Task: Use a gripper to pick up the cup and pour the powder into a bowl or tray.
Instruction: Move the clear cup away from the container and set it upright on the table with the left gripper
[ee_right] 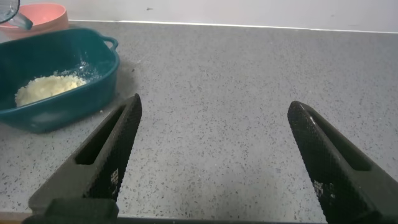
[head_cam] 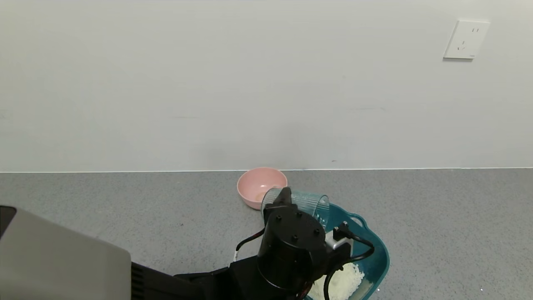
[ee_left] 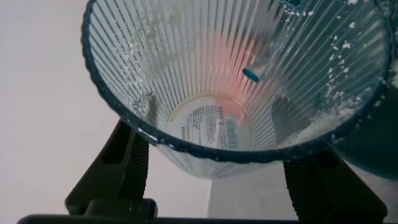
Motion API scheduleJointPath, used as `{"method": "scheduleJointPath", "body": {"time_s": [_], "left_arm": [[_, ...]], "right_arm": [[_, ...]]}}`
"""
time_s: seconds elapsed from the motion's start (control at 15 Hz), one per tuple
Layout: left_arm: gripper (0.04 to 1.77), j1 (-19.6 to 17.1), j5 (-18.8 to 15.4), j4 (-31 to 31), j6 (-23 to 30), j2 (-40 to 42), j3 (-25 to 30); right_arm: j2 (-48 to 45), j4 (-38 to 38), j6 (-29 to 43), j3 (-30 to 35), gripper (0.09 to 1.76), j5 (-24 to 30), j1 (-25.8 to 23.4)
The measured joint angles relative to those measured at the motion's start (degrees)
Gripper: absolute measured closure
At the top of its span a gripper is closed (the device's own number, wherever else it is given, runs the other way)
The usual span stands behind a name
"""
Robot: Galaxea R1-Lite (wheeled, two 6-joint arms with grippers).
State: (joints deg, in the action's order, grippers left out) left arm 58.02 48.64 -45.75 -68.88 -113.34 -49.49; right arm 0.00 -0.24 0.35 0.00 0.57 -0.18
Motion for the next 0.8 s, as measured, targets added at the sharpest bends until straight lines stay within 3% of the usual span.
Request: {"method": "scheduleJointPath", "body": {"time_s": [0.27,0.6,0.8], "left_arm": [[0.57,0.02,-0.07,-1.22,14.01,0.61,2.65],[0.57,-0.33,-0.35,-13.29,24.13,1.13,7.27],[0.57,-1.60,-3.55,-16.35,32.55,1.66,10.45]], "right_arm": [[0.00,0.00,0.00,0.00,0.14,0.02,0.00],[0.00,0.02,-0.02,0.00,0.14,0.02,0.00],[0.00,0.00,-0.02,0.00,0.14,0.02,0.00]]}}
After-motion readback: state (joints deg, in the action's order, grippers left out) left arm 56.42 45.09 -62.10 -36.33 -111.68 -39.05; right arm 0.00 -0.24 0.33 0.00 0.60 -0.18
